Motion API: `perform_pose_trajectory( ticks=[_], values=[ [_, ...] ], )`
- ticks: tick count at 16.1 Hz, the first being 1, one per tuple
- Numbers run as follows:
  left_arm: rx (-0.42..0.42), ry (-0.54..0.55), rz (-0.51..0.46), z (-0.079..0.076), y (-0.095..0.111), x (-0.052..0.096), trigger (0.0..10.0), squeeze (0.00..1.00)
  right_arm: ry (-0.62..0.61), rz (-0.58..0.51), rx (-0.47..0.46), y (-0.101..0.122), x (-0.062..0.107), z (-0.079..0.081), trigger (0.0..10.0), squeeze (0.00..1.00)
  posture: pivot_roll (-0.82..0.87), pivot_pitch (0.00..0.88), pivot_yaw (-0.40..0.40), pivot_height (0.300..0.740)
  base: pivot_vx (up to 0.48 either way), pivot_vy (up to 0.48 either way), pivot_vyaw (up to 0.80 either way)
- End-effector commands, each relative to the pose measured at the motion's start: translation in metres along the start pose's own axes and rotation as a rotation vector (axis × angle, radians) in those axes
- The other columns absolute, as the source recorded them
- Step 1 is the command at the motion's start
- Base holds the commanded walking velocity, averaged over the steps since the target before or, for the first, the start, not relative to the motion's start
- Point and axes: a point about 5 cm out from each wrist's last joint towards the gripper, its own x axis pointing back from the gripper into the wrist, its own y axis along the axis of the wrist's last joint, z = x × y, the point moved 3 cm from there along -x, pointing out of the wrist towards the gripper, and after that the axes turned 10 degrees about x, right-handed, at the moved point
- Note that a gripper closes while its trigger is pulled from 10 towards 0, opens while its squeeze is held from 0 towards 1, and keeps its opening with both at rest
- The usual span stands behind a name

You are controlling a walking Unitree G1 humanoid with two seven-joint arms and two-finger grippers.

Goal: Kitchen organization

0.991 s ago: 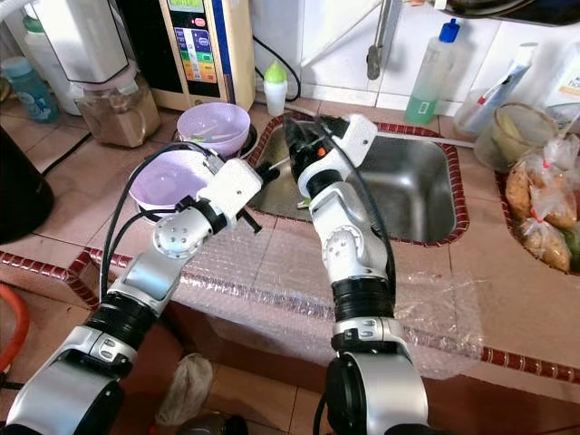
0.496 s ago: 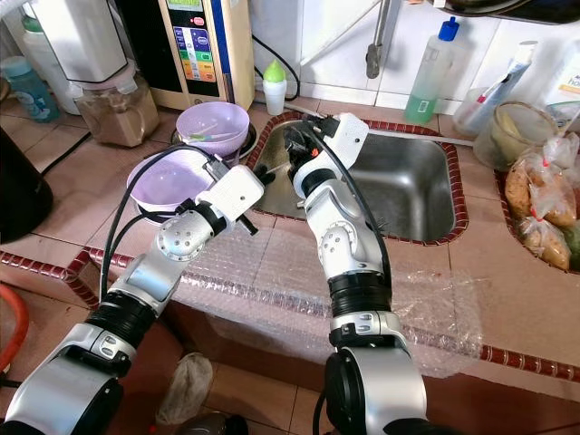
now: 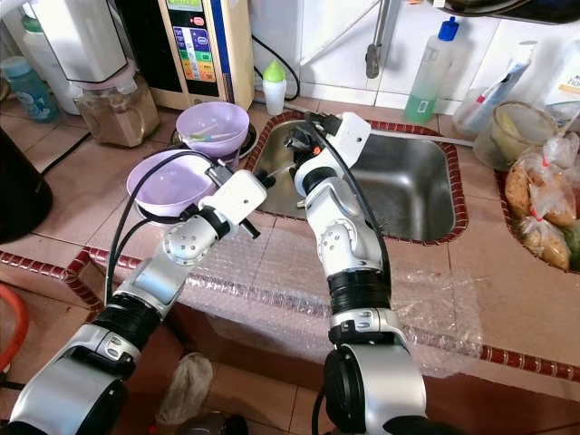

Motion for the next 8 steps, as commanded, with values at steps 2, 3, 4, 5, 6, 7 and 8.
perform_pose_trajectory(
  ticks=[2,3,4,5,6,7,8],
  values=[
    [0.029,0.016,-0.052,0.009,0.011,0.001,10.0,1.0,-0.138,-0.001,0.033,0.003,0.004,-0.033,0.0,0.0,-0.03,0.0,0.033,0.74,0.0,0.0,0.0],
    [0.04,0.014,-0.053,0.009,0.01,0.002,10.0,1.0,-0.144,-0.001,0.033,0.003,0.003,-0.033,0.0,0.0,-0.03,0.0,0.033,0.74,0.0,0.0,0.0],
    [0.041,0.017,-0.056,0.01,0.01,0.002,10.0,1.0,-0.147,-0.008,0.037,0.004,0.003,-0.033,0.0,0.0,-0.03,0.0,0.033,0.74,0.0,0.0,0.0],
    [0.035,0.019,-0.058,0.01,0.01,0.002,10.0,1.0,-0.158,-0.032,0.056,0.007,0.003,-0.035,0.0,0.0,-0.03,0.0,0.033,0.74,0.0,0.0,0.0],
    [0.033,0.02,-0.06,0.01,0.01,0.002,10.0,1.0,-0.165,-0.085,0.104,0.015,0.003,-0.036,0.0,0.0,-0.03,0.0,0.035,0.74,0.0,0.0,0.0],
    [0.033,0.018,-0.061,0.01,0.01,0.003,10.0,1.0,-0.167,-0.096,0.126,0.017,0.003,-0.036,0.0,0.0,-0.03,0.0,0.035,0.74,0.0,0.0,0.0],
    [0.051,-0.002,-0.058,0.007,0.01,0.003,10.0,1.0,-0.161,-0.13,0.192,0.024,0.002,-0.035,0.0,0.0,-0.03,0.0,0.035,0.74,0.0,0.0,0.0]
  ],
)
